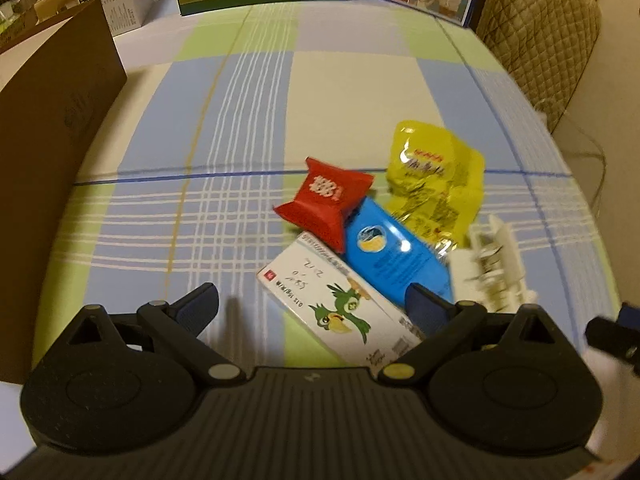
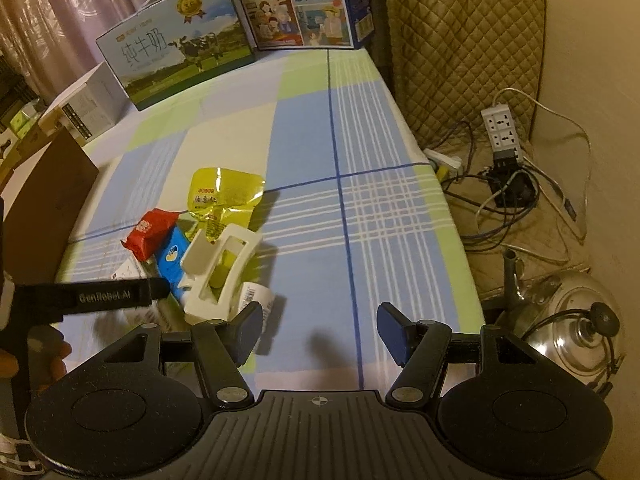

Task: Organize objects
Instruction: 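Withdraw both tools from the box toward the remaining items, then grasp the white ointment box with the left tool while the right tool grasps the white clip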

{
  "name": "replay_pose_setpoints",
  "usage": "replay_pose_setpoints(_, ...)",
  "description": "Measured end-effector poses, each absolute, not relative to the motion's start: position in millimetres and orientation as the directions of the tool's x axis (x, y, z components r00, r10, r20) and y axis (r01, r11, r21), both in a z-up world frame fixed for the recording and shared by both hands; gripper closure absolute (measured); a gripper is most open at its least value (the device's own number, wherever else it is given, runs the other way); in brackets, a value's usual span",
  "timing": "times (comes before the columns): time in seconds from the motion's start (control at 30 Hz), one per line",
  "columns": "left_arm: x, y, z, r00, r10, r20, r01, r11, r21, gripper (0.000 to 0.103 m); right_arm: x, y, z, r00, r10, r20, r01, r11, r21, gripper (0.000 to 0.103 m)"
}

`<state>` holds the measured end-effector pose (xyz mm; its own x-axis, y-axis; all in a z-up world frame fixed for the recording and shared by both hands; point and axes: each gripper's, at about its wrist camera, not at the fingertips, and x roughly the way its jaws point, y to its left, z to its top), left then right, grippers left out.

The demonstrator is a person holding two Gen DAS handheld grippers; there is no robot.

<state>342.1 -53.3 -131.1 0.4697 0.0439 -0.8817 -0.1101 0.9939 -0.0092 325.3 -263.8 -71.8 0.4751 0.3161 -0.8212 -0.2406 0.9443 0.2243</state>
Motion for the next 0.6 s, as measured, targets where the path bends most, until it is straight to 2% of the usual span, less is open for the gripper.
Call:
replay_pose_setpoints(0.43,321.6,-10.6,-127.6,0.474,0.064,-0.878,-0.112,0.994,0.012,0.013,351.9,-226.7,-78.8,0.414,0.499,-0.761,-0.330,0.862,0.386,0.042)
replay_pose_setpoints(0.6,316.9,-5.9,-125.7,0.468,0.055,-0.882,-0.126,0.992,-0.005,0.013,368.7,-215.4,-91.5,0.378,0.512,-0.772,-0.309,0.855,0.416,0.042)
